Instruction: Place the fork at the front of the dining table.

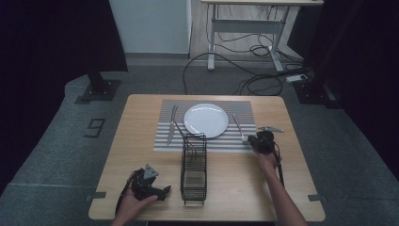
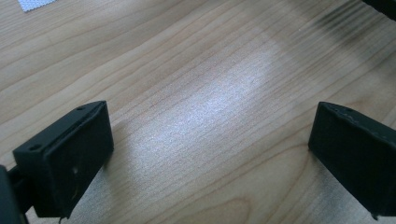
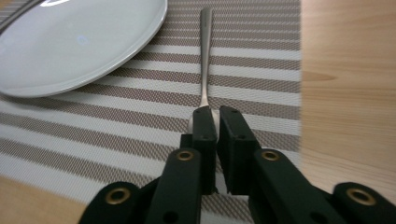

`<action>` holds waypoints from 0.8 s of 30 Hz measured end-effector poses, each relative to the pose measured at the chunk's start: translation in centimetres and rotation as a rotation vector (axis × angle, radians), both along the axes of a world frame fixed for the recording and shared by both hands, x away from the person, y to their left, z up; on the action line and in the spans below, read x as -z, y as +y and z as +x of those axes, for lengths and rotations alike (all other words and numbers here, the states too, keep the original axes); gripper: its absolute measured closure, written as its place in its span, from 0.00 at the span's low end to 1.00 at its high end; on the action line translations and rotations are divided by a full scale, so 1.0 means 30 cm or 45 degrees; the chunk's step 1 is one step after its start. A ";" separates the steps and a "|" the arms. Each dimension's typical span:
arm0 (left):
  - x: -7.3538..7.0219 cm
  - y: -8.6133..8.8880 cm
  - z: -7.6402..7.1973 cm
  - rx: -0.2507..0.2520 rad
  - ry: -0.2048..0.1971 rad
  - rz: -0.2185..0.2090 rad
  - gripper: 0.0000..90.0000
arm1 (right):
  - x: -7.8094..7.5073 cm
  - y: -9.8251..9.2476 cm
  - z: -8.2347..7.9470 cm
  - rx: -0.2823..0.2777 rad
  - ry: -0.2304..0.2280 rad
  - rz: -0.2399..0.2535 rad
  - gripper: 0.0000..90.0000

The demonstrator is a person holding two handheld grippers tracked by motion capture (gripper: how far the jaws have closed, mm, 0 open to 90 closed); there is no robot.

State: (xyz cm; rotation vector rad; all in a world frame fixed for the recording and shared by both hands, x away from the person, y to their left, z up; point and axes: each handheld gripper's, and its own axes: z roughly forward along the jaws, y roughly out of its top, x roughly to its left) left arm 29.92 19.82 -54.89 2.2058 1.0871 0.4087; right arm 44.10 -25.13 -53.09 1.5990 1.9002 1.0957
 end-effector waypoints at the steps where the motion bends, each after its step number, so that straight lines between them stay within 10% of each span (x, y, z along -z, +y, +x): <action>1: 0.000 0.000 0.000 0.000 0.000 0.000 0.00 | 0.000 0.000 0.000 0.000 0.000 0.000 0.91; 9: 0.000 0.000 0.000 0.001 0.000 0.001 0.00 | -0.004 -0.060 -0.131 -0.069 -0.018 -0.080 0.85; 24: 0.000 -0.001 -0.002 -0.007 0.000 -0.001 0.00 | 0.024 0.067 -0.061 -0.130 -0.017 -0.107 0.84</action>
